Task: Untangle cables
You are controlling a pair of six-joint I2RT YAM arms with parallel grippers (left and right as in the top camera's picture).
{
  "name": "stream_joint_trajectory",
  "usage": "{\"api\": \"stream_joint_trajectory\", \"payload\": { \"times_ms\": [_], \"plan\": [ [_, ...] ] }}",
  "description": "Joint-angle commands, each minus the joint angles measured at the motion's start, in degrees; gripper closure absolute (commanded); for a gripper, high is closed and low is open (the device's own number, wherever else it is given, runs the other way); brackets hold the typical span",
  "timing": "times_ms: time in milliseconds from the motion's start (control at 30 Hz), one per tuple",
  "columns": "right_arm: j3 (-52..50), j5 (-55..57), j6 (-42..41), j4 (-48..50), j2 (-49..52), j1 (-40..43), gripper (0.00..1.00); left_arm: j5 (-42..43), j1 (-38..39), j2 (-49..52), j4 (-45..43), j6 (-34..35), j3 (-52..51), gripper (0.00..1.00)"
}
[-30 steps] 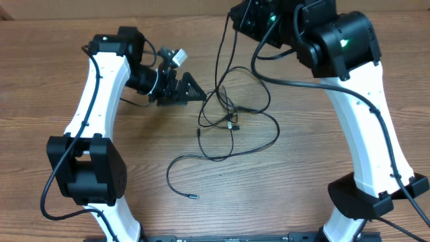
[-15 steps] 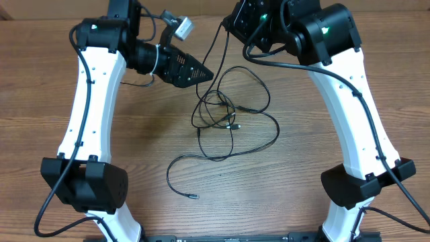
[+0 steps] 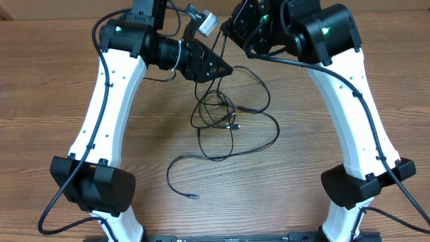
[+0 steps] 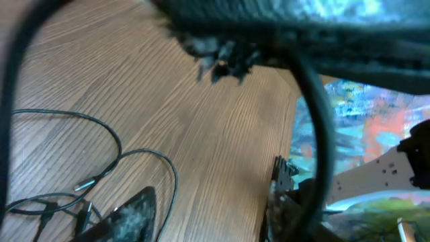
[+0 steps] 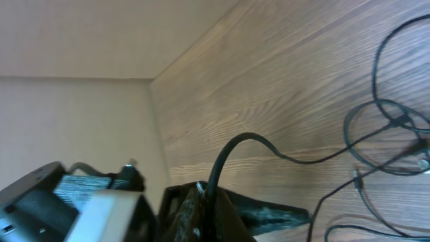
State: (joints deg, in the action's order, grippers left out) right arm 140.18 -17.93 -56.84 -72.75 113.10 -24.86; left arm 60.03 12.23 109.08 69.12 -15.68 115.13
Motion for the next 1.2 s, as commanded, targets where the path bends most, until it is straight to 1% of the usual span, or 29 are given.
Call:
{"api": "stream_joint_trajectory", "payload": {
  "times_ms": [0,67,133,233,467,567,600,667,700,767,800,867,900,933,1000,1067,1167],
  "plan": [
    [0.55,1.36,-0.13,0.15,-0.2,0.63,0.96,1.11,-0.68,-1.2,-0.22,2.91,1.4,0.53],
    [0.55,1.36,-0.15,0.15,-0.2,0.61,0.96,1.33,-0.68,-1.2,-0.22,2.93,1.42,0.59],
    [0.55,1.36,-0.17,0.2,-0.13,0.61,0.96,1.57,-0.68,-1.2,-0.24,3.06,1.4,0.6],
    [0.55,1.38,-0.15,0.17,-0.13,0.61,0.97,1.57,-0.63,-1.2,-0.24,3.06,1.4,0.7],
    [0.55,2.01,0.07,0.17,-0.13,0.61,0.96,1.55,-0.7,-1.2,-2.03,6.14,1.42,0.71],
    [0.55,2.01,0.09,0.15,-0.13,0.61,0.96,1.55,-0.7,-1.2,-2.12,6.12,1.4,0.69],
    [0.55,2.01,0.22,0.15,-0.13,0.61,0.96,1.55,-0.7,-1.2,-2.12,6.14,1.42,0.67],
    [0.55,2.01,0.31,0.15,-0.13,0.61,0.96,1.53,-0.74,-1.2,-2.32,6.12,1.42,0.53],
    [0.55,2.01,0.31,0.15,-0.13,0.61,0.96,1.55,-0.74,-1.2,-2.38,6.12,1.42,0.5],
    [0.55,2.01,0.35,0.15,-0.13,0.61,0.96,1.55,-0.76,-1.2,-2.8,6.12,1.44,0.49],
    [0.55,2.01,0.74,0.17,-0.13,0.61,0.96,1.55,-0.85,-1.2,-3.02,6.14,1.51,0.5],
    [0.55,2.54,1.18,0.07,-0.13,0.61,0.96,1.55,-1.03,-1.2,-3.02,6.14,1.95,0.58],
    [0.55,2.95,1.18,-0.09,-0.13,0.61,0.96,1.57,-1.07,-1.2,-2.99,6.19,2.19,0.61],
    [0.55,2.95,1.2,-0.09,-0.13,0.61,0.97,1.57,-1.09,-1.2,-2.99,6.47,2.56,0.62],
    [0.55,2.89,1.16,-0.02,-0.07,0.61,0.96,1.57,-1.09,-1.22,-2.99,6.97,3.21,0.69],
    [0.55,2.89,1.16,-0.02,-0.07,0.61,0.96,1.55,-1.07,-1.22,-2.89,6.97,3.96,0.71],
    [0.55,2.91,1.18,-0.02,-0.07,0.61,0.96,1.55,-1.07,-1.22,-2.97,7.19,4.31,0.7]
  ]
}}
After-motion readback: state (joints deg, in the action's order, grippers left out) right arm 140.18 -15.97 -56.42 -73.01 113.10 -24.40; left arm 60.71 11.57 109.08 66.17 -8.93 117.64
